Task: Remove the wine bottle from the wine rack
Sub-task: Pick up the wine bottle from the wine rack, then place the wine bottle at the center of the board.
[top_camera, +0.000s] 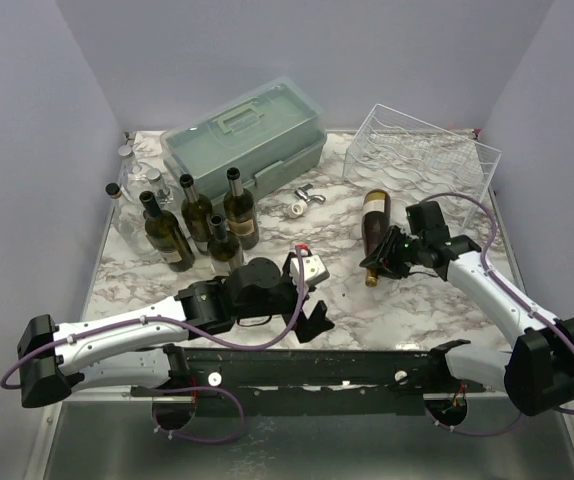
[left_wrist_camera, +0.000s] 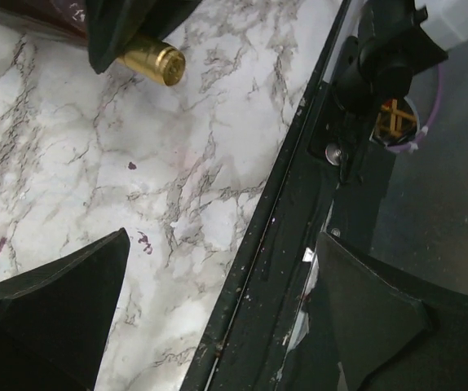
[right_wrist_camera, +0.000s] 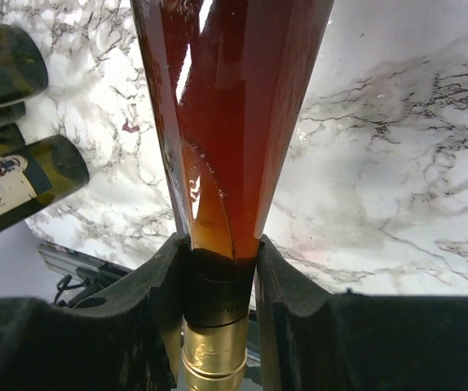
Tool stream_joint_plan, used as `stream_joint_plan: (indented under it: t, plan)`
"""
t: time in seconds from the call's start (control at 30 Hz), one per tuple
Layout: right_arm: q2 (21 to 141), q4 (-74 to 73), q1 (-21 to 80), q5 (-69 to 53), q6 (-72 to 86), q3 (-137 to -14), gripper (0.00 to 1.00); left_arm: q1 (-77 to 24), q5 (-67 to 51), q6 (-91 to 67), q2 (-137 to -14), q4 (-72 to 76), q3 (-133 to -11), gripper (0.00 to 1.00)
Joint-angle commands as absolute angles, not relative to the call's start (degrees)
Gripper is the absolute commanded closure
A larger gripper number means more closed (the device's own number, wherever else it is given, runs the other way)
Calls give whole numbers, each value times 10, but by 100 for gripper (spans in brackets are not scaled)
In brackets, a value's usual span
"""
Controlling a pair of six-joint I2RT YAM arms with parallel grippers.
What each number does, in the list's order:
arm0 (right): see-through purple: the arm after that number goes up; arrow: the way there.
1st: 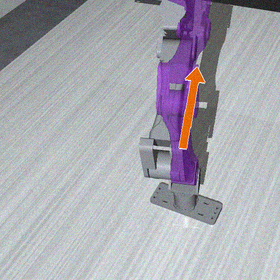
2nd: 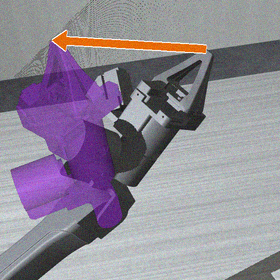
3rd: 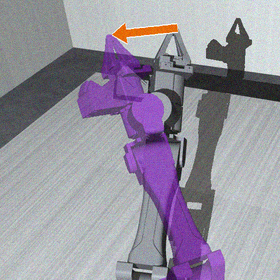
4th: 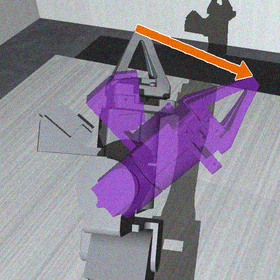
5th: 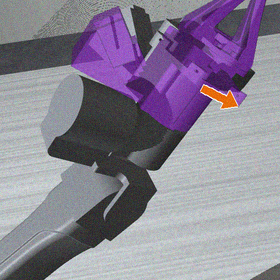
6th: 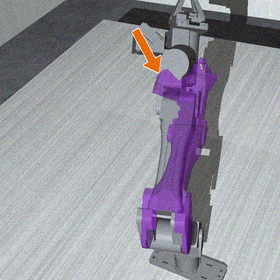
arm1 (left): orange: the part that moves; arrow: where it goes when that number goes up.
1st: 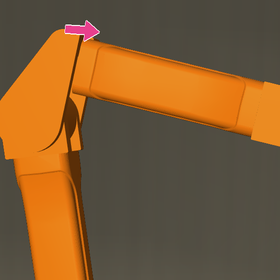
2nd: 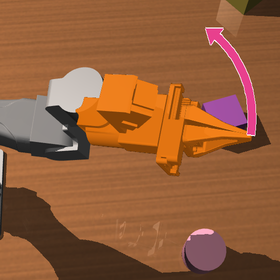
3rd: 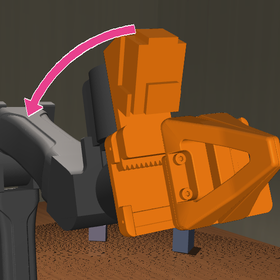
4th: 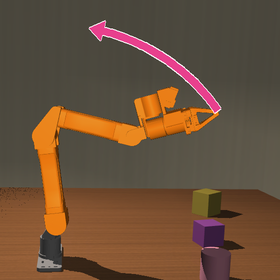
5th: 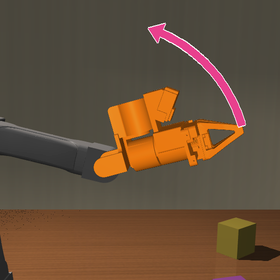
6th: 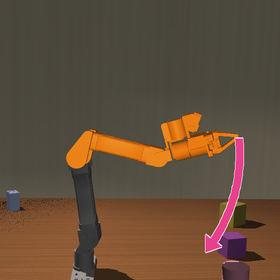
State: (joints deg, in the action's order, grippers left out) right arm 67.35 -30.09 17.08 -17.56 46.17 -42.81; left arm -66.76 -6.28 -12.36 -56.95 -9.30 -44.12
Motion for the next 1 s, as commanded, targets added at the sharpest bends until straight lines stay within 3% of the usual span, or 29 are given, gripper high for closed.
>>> stream_joint_plan:
  t: [0.0, 0.97]
  plan:
    - [676, -339, 173, -200, 396, -498, 100, -689, -35, -46, -577, -61, -442, 1]
    - [789, -527, 173, -114, 43, -689, 100, -695, -25, 64, -582, 24, -390, 1]
